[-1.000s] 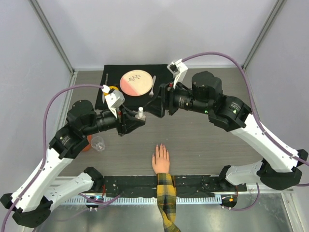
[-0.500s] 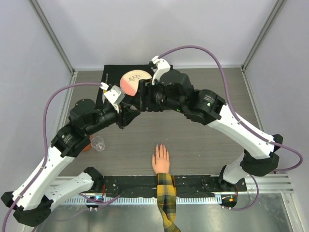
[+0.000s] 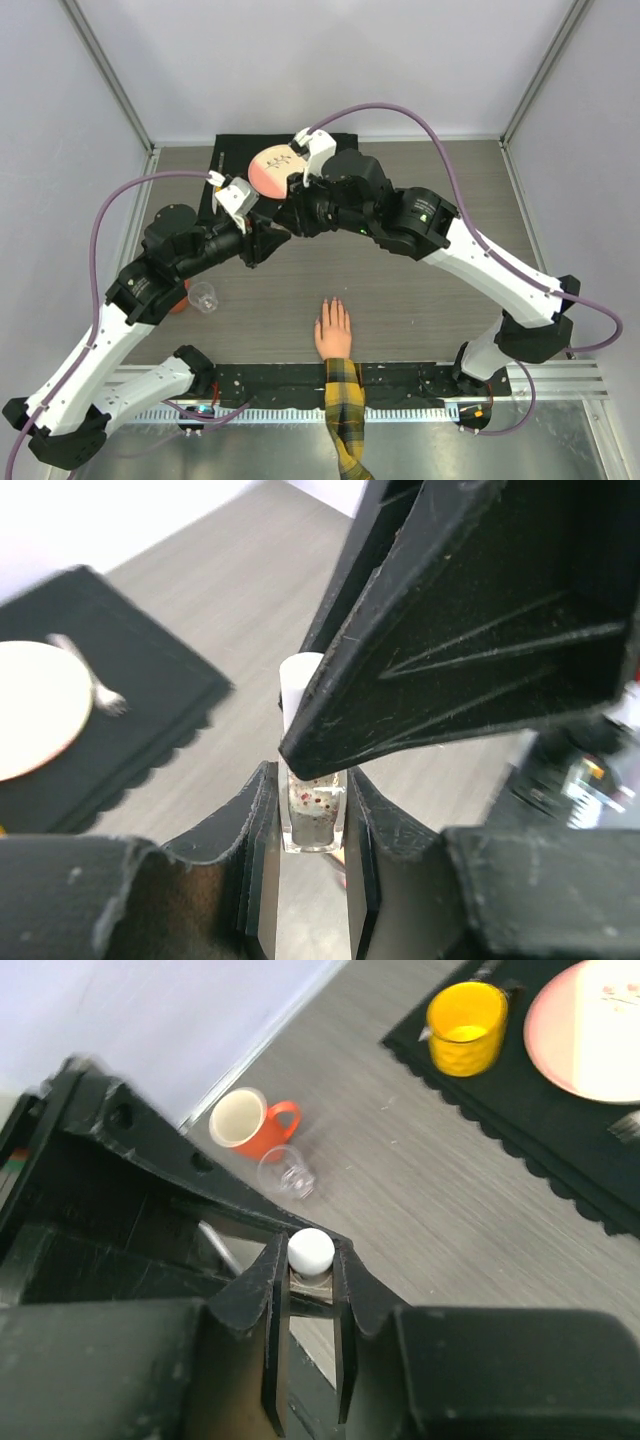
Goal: Paint the nails
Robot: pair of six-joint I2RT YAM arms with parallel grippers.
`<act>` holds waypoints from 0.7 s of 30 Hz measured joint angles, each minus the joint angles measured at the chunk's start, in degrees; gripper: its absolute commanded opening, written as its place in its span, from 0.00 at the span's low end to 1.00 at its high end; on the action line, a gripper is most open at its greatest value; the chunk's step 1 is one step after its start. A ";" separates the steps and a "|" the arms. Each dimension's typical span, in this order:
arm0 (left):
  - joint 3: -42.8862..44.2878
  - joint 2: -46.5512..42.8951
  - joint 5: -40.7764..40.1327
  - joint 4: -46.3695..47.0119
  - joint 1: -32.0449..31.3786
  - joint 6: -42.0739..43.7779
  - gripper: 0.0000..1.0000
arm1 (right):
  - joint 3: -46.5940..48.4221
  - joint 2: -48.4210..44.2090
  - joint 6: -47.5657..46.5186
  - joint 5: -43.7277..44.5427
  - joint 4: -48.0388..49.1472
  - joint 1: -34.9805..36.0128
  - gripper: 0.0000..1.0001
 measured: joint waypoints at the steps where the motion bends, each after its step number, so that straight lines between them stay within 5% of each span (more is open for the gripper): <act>1: -0.04 -0.15 1.20 -0.42 0.13 -0.20 0.00 | -1.11 -0.72 -1.20 -1.60 0.59 -0.20 0.01; 9: 0.37 1.01 23.45 -0.39 -0.07 -7.30 0.00 | -25.99 -17.73 -4.90 -36.37 18.14 -9.70 0.01; 15: 0.92 2.80 33.77 1.57 0.20 -13.31 0.00 | -28.33 -18.69 -3.85 -49.83 22.75 -12.28 0.01; 20: 2.56 3.39 35.15 0.81 0.22 -13.07 0.00 | -28.17 -19.15 -2.54 -50.01 23.50 -12.33 0.55; 21: 2.82 3.54 34.38 1.03 0.17 -12.31 0.00 | -27.76 -19.08 -2.03 -48.41 23.43 -12.13 0.58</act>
